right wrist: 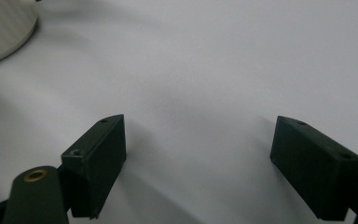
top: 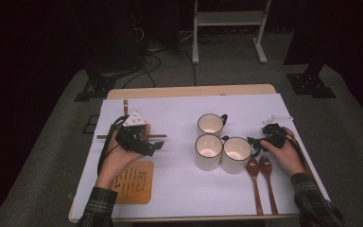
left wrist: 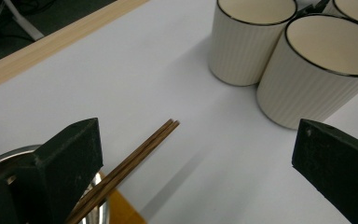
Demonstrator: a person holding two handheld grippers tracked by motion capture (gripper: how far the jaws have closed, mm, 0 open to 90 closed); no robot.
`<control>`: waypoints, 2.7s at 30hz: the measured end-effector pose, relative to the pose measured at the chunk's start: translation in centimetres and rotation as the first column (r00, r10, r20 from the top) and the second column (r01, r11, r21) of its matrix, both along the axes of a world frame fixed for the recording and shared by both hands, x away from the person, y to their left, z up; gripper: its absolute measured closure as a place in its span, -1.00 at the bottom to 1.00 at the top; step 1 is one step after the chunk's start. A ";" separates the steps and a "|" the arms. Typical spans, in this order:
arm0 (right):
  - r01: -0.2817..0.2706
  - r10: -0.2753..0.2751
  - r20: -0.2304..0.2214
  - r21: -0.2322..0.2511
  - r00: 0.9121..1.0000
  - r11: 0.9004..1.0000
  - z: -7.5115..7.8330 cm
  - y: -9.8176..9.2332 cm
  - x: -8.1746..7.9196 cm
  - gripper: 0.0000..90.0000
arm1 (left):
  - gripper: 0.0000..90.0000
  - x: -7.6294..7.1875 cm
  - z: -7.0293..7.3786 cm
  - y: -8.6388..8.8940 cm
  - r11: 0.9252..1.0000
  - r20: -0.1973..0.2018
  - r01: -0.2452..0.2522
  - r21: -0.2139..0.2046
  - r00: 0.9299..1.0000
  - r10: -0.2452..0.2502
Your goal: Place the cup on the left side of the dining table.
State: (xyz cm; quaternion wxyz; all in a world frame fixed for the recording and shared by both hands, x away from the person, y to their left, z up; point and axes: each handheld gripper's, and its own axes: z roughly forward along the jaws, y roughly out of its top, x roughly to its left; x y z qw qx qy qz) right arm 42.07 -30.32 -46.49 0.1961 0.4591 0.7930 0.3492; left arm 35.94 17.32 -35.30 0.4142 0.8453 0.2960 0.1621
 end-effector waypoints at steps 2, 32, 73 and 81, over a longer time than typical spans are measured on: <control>0.000 0.000 0.000 -0.001 1.000 1.000 0.0 0.0 0.0 -0.63 | -0.98 -0.2 0.0 -0.5 1.000 0.001 0.012 -0.010 1.000 -0.012; 0.000 0.000 0.001 -0.001 1.000 1.000 0.0 0.0 0.0 -0.63 | -1.00 -1.8 -3.3 -6.5 0.984 0.038 0.141 -0.112 0.990 -0.138; 0.000 0.000 0.001 -0.002 1.000 1.000 0.0 0.0 0.0 -0.63 | -1.00 -0.2 -8.0 -13.1 0.952 0.073 0.246 -0.183 0.969 -0.236; 0.000 0.000 0.001 -0.002 1.000 1.000 0.0 0.0 0.0 -0.63 | -1.00 0.2 -8.3 -14.1 0.949 0.089 0.252 -0.189 0.967 -0.239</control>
